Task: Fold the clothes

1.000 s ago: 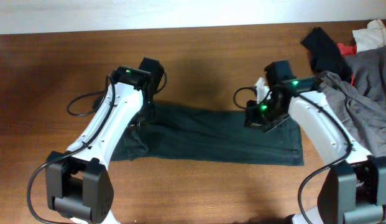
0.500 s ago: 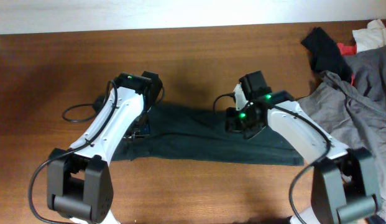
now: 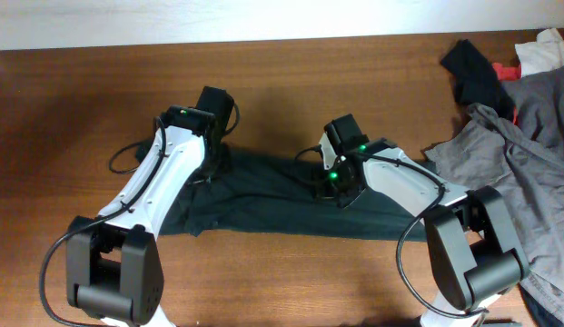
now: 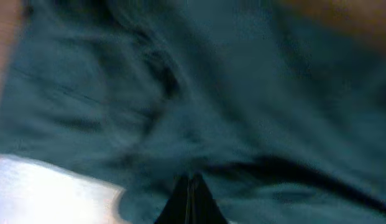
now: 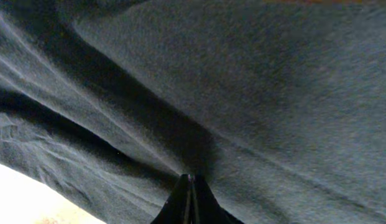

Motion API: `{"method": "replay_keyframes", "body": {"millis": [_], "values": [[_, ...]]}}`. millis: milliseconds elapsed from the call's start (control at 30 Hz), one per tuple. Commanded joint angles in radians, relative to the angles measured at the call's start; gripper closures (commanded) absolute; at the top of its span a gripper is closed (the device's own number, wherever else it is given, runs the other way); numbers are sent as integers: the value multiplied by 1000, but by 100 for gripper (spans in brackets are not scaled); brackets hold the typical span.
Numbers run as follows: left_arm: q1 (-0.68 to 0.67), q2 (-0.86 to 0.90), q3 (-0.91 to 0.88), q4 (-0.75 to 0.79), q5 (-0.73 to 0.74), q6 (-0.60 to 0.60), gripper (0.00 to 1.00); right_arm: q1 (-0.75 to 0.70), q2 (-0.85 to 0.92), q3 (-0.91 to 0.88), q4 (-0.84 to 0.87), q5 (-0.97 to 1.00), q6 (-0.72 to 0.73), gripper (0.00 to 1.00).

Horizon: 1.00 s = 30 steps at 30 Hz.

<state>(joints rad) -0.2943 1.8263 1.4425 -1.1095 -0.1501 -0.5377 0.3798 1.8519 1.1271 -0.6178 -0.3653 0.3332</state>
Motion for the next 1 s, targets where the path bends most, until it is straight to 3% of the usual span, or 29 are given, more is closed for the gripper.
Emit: {"method": "replay_keyframes", "body": {"millis": [0,533,967], "values": [[1,24,-4,36,109,20,99,20,7,-5,2,-5,1,96],[1,216,-4,87,110,19,100,46,8,-21,52,10,1,96],[1,227,-4,80,110,20,100,46,8,-41,40,-24,1,96]]}}
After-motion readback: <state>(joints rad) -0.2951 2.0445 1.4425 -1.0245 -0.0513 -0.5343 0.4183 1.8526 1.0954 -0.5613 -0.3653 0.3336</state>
